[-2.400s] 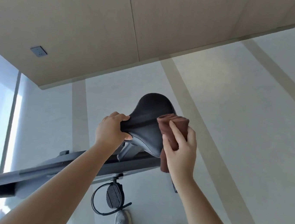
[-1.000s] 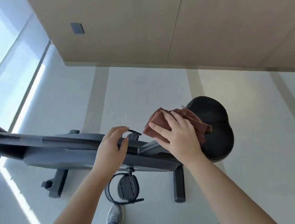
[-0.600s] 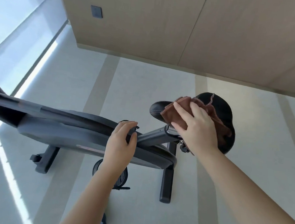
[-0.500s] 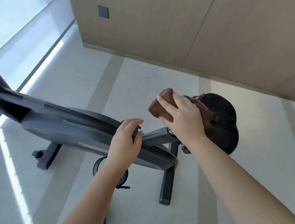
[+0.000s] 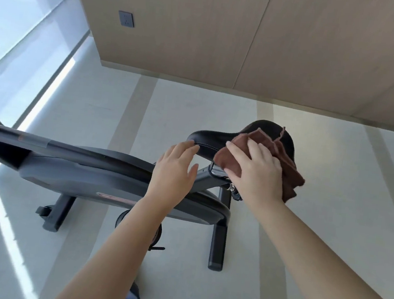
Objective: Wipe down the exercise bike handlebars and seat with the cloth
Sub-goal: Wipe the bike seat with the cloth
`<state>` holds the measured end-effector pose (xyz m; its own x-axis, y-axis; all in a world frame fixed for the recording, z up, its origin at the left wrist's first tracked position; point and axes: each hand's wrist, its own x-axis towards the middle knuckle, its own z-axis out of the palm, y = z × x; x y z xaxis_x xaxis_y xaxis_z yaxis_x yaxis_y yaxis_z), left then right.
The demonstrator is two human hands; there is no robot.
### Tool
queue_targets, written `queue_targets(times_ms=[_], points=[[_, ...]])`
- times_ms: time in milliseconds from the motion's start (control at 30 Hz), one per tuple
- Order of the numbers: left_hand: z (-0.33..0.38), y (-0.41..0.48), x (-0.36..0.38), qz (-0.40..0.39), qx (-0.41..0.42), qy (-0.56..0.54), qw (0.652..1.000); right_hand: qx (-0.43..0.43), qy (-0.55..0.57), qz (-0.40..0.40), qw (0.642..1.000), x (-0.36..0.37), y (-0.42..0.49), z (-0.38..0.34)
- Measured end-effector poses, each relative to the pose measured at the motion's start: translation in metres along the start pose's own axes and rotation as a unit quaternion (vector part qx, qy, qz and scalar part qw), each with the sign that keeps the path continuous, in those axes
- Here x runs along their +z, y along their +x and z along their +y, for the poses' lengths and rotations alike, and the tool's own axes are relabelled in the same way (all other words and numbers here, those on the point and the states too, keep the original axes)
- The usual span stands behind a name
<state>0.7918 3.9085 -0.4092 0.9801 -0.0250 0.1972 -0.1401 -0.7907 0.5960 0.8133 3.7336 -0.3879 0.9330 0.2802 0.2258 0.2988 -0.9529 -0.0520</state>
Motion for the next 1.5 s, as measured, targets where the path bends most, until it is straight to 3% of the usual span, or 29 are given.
queue_targets(times_ms=[167,367,567,733,833,967,1300,1500], points=[[0.006,0.006,0.002,0.011,0.044,0.053,0.998,-0.058,-0.022,0.047,0.997,-0.002,-0.041,0.031],[0.021,0.01,0.008,-0.055,0.11,0.087,0.989,-0.07,0.015,0.075,0.995,-0.005,-0.052,0.045],[0.02,0.015,0.004,-0.108,0.088,0.086,0.986,0.136,0.09,0.022,0.986,-0.009,0.004,0.029],[0.021,0.015,0.001,-0.144,0.096,0.107,0.979,0.1,0.093,0.043,0.99,-0.013,-0.026,0.022],[0.024,0.02,-0.001,-0.154,0.087,0.106,0.978,0.089,0.093,0.009,0.992,-0.016,-0.021,0.021],[0.022,0.025,-0.008,-0.163,0.096,0.1,0.977,-0.021,0.055,-0.082,0.995,-0.014,-0.007,0.012],[0.019,0.027,-0.015,-0.183,0.099,0.082,0.975,0.011,-0.015,-0.072,0.997,-0.013,-0.021,0.008],[0.02,0.029,-0.018,-0.196,0.09,0.076,0.973,0.022,0.051,-0.06,0.997,-0.021,-0.012,0.017]])
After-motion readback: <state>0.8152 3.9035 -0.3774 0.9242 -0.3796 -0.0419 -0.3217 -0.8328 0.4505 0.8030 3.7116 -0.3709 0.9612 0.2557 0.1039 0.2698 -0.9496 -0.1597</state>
